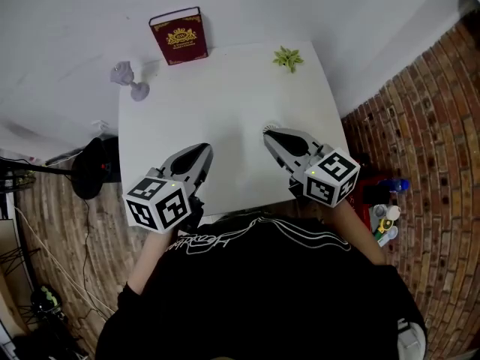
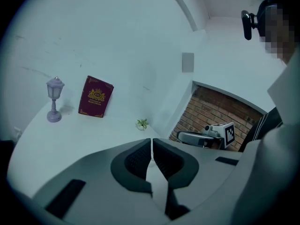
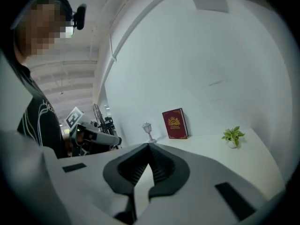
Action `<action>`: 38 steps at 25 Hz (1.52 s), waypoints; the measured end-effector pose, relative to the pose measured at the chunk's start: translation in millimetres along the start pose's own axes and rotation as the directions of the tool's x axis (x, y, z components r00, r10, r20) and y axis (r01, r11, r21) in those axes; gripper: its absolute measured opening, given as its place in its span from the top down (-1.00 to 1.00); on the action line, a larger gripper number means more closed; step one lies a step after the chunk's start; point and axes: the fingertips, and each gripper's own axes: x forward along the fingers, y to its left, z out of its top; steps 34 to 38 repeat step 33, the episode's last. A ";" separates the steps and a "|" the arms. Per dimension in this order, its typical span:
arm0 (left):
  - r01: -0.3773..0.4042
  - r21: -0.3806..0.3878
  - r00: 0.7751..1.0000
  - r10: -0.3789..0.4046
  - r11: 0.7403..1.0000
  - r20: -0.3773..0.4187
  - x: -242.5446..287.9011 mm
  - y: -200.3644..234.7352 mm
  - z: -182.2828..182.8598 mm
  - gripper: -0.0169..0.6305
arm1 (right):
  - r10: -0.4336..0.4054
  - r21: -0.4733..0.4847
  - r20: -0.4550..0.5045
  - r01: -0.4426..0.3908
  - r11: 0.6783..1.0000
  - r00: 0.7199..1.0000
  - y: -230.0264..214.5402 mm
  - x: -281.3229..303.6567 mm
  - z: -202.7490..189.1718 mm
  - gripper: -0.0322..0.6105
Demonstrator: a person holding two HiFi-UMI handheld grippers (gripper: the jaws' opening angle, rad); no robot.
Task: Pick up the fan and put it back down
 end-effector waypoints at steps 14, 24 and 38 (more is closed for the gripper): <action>0.069 0.070 0.998 -0.069 0.995 -0.006 -31.1 6.0 11.6 0.83 | 0.106 0.063 0.067 -0.110 0.992 0.992 66.5 10.7 10.2 0.89; 0.128 0.118 0.992 -0.130 0.985 0.003 -48.4 7.7 16.8 0.83 | 0.015 0.035 0.106 -0.019 0.999 0.994 82.6 10.2 16.4 0.89; 0.162 0.121 0.986 -0.164 0.979 0.001 -68.7 25.0 6.3 0.83 | -0.054 0.046 0.104 0.049 0.998 0.993 105.5 19.4 -1.3 0.89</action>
